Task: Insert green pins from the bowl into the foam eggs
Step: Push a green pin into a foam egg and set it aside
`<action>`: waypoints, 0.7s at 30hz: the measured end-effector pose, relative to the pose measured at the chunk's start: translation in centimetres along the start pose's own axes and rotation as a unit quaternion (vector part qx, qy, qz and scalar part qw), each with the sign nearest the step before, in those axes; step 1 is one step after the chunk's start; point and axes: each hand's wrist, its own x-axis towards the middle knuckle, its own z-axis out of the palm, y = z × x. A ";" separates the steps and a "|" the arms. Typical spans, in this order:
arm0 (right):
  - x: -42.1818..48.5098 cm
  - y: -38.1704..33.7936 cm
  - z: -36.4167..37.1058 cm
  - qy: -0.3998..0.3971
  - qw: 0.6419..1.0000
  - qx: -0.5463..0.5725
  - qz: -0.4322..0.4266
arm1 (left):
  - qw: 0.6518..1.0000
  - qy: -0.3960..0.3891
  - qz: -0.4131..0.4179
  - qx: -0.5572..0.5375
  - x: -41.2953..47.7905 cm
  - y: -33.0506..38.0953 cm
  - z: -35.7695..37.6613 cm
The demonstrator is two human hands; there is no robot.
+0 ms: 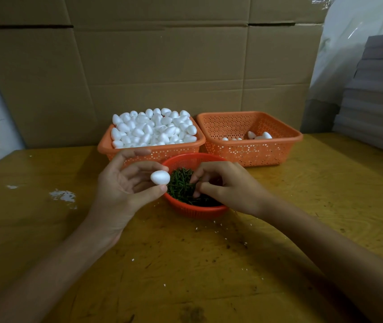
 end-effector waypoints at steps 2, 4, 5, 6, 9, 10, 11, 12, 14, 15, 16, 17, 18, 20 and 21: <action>0.0 0.0 0.0 0.000 1.000 0.001 -0.001 | 1.000 -0.001 0.012 0.009 -0.1 0.0 0.0; 0.0 0.0 0.1 0.001 1.000 0.001 -0.002 | 0.999 -0.006 0.026 0.020 -0.1 0.0 0.0; 0.0 0.1 0.1 0.003 1.000 -0.001 -0.003 | 0.999 -0.010 0.035 0.030 -0.1 0.1 0.0; 0.0 0.1 0.1 0.003 1.000 -0.003 -0.004 | 0.998 -0.015 0.045 0.041 -0.1 0.0 0.0; 0.0 0.1 0.1 0.002 1.000 -0.007 -0.003 | 0.996 -0.027 0.071 0.056 -0.1 0.0 0.1; 0.0 0.1 0.1 0.002 1.000 -0.007 -0.002 | 0.995 -0.030 0.078 0.058 -0.1 0.0 0.1; 0.0 0.1 0.1 0.001 1.000 -0.008 -0.001 | 0.994 -0.033 0.083 0.062 -0.1 -0.1 0.2; 0.0 0.1 0.1 0.001 1.000 -0.009 -0.002 | 0.993 -0.034 0.088 0.067 -0.1 -0.1 0.2; 0.0 0.0 0.1 -0.001 1.000 -0.013 -0.001 | 0.992 -0.036 0.098 0.076 -0.1 -0.2 0.2; 0.0 0.0 0.1 -0.002 1.000 -0.013 0.000 | 0.991 -0.037 0.103 0.080 -0.1 -0.2 0.1; 0.0 -0.1 0.0 -0.004 1.000 -0.013 0.001 | 0.990 -0.039 0.107 0.085 -0.1 -0.2 0.1; 0.0 -0.1 0.0 -0.006 1.000 -0.013 0.001 | 0.989 -0.041 0.111 0.090 -0.1 -0.2 0.0; 0.0 -0.1 0.0 -0.006 1.000 -0.014 0.000 | 0.988 -0.045 0.116 0.095 0.0 -0.3 0.0; 0.0 -0.1 0.0 -0.006 1.000 -0.016 -0.001 | 0.986 -0.049 0.125 0.103 0.0 -0.5 -0.1; 0.0 -0.1 0.0 -0.006 1.000 -0.015 -0.001 | 0.984 -0.050 0.130 0.109 0.1 -0.6 -0.2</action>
